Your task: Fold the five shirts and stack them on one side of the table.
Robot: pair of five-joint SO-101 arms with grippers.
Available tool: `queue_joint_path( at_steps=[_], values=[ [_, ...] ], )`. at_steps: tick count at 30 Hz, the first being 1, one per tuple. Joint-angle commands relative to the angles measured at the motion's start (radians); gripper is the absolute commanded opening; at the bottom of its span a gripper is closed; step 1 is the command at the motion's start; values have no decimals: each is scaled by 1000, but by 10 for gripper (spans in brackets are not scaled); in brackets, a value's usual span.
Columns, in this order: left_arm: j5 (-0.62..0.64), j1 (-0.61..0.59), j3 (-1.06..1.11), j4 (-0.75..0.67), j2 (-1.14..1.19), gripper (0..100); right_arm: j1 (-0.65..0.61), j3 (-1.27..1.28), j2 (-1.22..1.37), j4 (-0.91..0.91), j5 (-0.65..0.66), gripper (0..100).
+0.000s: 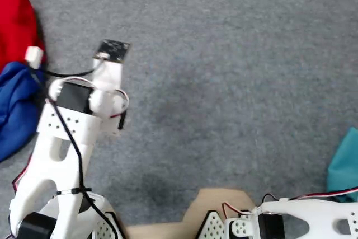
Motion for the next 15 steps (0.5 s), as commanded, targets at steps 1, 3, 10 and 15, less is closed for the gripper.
queue_joint_path(
  at_steps=[1,3,10,15],
  values=[
    [-6,-94,-77,6,-1,19,-31,-148,-7,28,2,300],
    [-21,-149,-77,6,-1,20,-39,-188,-10,28,3,300],
    [-127,-350,-77,6,-8,20,-157,-344,-10,31,8,299],
    [-187,-489,-77,17,-10,19,-297,-472,-12,32,5,299]
  ],
)
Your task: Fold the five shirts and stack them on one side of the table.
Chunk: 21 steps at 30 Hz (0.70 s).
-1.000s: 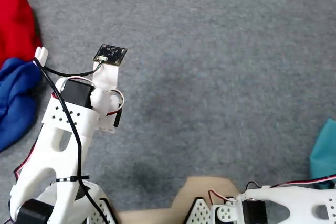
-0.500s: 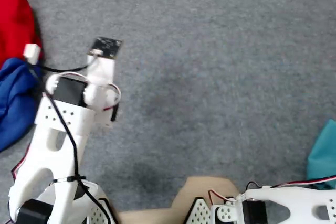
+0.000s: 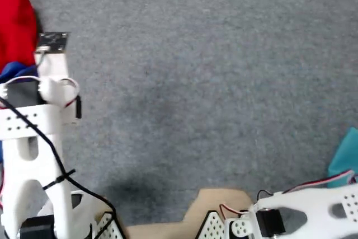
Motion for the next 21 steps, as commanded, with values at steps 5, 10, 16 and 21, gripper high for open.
queue_joint_path(
  at_steps=[5,10,16,21],
  values=[
    [-94,-227,-77,5,1,20,-231,-208,-15,18,3,298],
    [-198,-345,-153,3,4,21,-366,-214,-13,18,3,158],
    [-239,-508,-207,-155,150,21,-529,-220,-13,18,3,36],
    [-239,-595,-361,-138,420,22,-657,-216,-15,18,5,75]
  ],
)
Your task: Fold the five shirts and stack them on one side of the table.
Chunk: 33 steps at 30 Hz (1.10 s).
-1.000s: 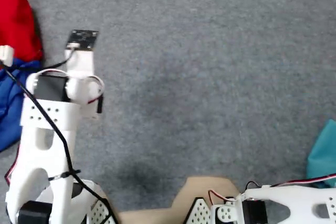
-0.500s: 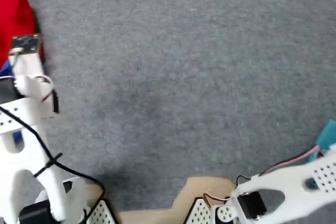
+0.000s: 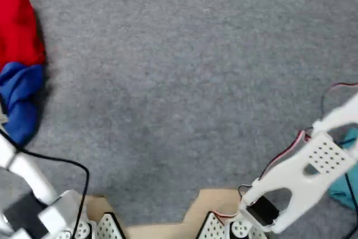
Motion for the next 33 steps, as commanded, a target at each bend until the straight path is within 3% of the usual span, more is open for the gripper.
queue_joint_path(
  at_steps=[1,7,14,22,26,33],
  values=[
    [-5,-49,-169,23,180,32,-102,-35,-15,18,5,80],
    [3,-84,-466,140,509,153,-280,2,-87,20,3,84],
    [-2,-100,-755,199,740,158,-433,297,-263,18,-43,84],
    [-64,-114,-812,199,855,151,-513,585,-427,17,-144,84],
    [-68,-112,-813,199,892,9,-513,659,-470,17,-153,84],
    [-60,-106,-821,203,897,19,-509,723,-532,17,-160,83]
  ],
)
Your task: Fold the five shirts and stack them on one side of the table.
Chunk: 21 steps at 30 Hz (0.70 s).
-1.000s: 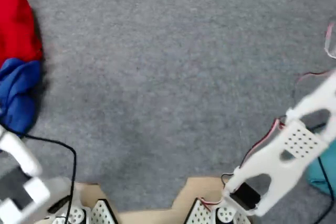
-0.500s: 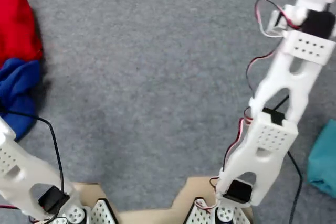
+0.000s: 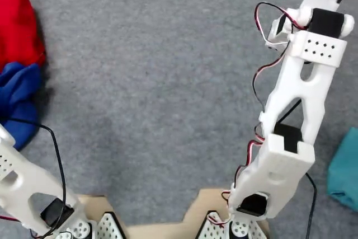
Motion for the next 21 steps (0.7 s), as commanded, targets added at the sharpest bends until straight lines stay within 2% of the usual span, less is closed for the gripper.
queue_joint_path(
  at_steps=[1,9,13,17,21],
  values=[
    [0,0,-60,26,-21,19,-10,15,-79,14,-26,83],
    [61,9,-49,40,-199,19,-13,51,-111,14,-89,83],
    [97,75,51,40,-363,19,-8,96,-120,14,-95,82],
    [124,184,163,40,-556,19,-8,137,-119,12,-97,82],
    [187,356,238,40,-759,19,-8,139,-114,11,-97,82]
  ],
)
